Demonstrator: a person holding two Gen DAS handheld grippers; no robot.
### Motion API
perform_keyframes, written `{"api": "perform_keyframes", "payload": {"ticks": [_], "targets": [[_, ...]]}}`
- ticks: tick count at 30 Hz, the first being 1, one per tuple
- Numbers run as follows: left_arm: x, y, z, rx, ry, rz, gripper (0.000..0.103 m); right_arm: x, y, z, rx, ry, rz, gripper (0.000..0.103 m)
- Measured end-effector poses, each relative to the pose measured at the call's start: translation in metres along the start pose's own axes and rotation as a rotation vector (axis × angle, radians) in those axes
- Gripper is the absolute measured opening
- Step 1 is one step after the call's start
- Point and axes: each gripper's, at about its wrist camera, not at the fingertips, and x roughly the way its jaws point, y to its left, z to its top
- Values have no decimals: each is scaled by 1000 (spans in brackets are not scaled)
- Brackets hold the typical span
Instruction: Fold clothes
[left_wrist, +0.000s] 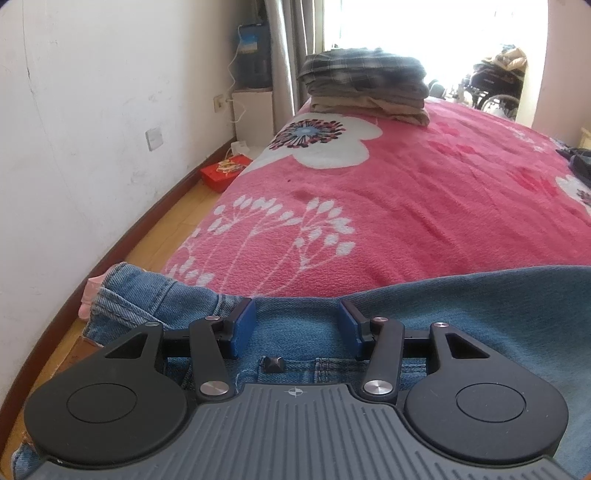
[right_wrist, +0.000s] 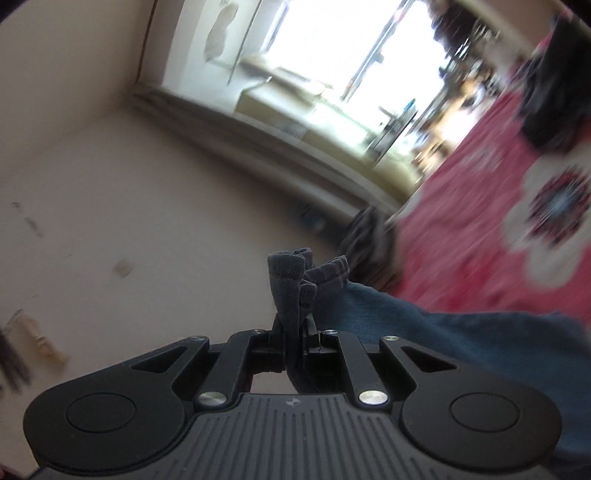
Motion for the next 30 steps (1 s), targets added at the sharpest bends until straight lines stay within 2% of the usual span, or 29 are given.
{"api": "perform_keyframes", "payload": {"ticks": [5,8,12,15,19,22,26,30], "targets": [[-2,6,-1,-30,-6,-36,50,46,7,-41,86,70,87,9],[-4,16,3,-89,5,-92,53,78,5,-59,118,116,108,9],[-25,46,12,-251,4,-197,53,115,11,-83,115,199,120,9],[-52,79,14,-369,-40,-230,56,139,17,-103,101,254,143,9],[-75,128,2,-531,-38,-220,57,169,36,-141,19,340,174,9],[-83,157,-18,-641,-4,-210,57,193,51,-171,-51,404,190,9],[-87,182,-44,-782,38,-235,57,218,68,-228,-285,488,133,9],[-89,197,-59,-890,49,-296,57,238,72,-282,-497,570,59,9]]}}
